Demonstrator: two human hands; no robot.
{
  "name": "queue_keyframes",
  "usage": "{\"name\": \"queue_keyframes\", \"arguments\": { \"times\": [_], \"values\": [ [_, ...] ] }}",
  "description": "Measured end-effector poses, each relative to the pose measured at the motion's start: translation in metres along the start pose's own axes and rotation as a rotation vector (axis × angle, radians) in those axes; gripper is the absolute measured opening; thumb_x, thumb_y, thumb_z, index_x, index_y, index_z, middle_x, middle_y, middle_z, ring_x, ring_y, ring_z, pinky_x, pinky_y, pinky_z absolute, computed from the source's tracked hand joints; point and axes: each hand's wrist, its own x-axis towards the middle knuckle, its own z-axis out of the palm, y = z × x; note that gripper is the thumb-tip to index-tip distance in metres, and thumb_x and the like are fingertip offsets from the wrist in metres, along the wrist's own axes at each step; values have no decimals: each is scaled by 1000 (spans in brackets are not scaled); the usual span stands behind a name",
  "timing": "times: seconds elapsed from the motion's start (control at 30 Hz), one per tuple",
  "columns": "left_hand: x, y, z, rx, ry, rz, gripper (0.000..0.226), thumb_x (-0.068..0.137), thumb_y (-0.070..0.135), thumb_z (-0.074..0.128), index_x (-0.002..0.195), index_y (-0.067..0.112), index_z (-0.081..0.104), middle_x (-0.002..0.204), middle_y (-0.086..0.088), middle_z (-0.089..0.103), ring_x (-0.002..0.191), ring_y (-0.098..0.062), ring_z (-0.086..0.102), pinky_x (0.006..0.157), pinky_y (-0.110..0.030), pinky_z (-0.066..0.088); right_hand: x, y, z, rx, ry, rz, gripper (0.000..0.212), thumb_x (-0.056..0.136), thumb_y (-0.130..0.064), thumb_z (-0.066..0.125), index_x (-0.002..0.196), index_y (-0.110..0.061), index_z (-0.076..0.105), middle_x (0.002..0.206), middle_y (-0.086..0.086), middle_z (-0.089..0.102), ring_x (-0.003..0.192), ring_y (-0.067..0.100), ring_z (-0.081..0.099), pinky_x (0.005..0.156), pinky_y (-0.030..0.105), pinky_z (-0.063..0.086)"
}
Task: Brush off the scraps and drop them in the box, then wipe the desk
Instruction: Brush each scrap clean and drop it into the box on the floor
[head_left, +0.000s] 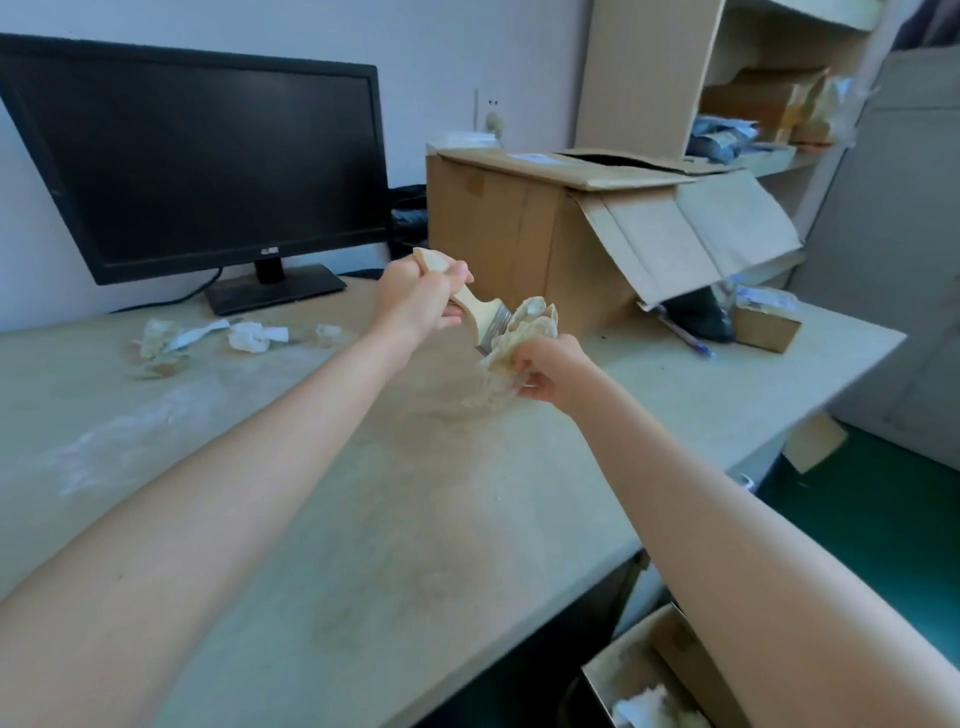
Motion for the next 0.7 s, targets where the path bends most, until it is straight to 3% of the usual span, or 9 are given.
{"name": "queue_keyframes", "arguments": {
  "times": [0.13, 0.33, 0.43, 0.5, 0.6, 0.63, 0.7],
  "values": [
    [-28, 5, 27, 6, -76, 23, 23, 90, 18, 56, 68, 19, 62, 74, 1, 64, 67, -12, 64, 54, -15, 55, -21, 14, -34, -1, 49, 5, 47, 81, 8, 46, 126, -3, 44, 106, 15, 56, 90, 26, 59, 78, 40, 55],
    [-73, 9, 82, 68, -254, 79, 19, 89, 18, 58, 70, 20, 63, 77, 1, 64, 78, -14, 65, 67, -22, 58, -55, 40, -96, 28, 135, 59, 41, 85, 7, 42, 125, 0, 46, 115, 19, 57, 113, 34, 58, 90, 45, 52],
    [-96, 13, 110, 63, -307, 119, 12, 88, 20, 59, 79, 18, 66, 78, 4, 64, 79, -11, 64, 62, -16, 57, -66, 49, -127, 41, 212, 67, 29, 85, 8, 39, 111, -2, 48, 121, 22, 55, 113, 36, 55, 94, 45, 50],
    [-109, 13, 128, 57, -334, 117, 10, 88, 21, 59, 85, 15, 66, 81, 1, 63, 81, -14, 64, 66, -19, 58, -72, 57, -147, 66, 253, 76, 26, 82, 11, 36, 102, -2, 47, 111, 21, 56, 105, 35, 57, 88, 41, 51],
    [-131, 13, 158, 25, -401, 90, 11, 89, 20, 59, 80, 18, 65, 81, 1, 63, 85, -19, 65, 75, -27, 59, -88, 70, -181, 83, 319, 88, 19, 83, 10, 34, 87, -2, 48, 80, 14, 51, 78, 29, 56, 70, 37, 51],
    [-138, 12, 168, 18, -420, 90, 12, 89, 20, 59, 78, 19, 64, 80, 2, 63, 85, -19, 65, 75, -28, 59, -93, 73, -192, 90, 340, 91, 18, 83, 10, 34, 86, -2, 47, 78, 13, 50, 77, 28, 56, 65, 36, 50],
    [-151, 11, 187, 9, -447, 98, 14, 88, 20, 60, 74, 22, 63, 79, 3, 62, 81, -18, 65, 75, -28, 59, -102, 80, -214, 112, 375, 83, 18, 82, 12, 35, 89, 0, 47, 81, 14, 49, 87, 31, 56, 70, 37, 51]
  ]
}}
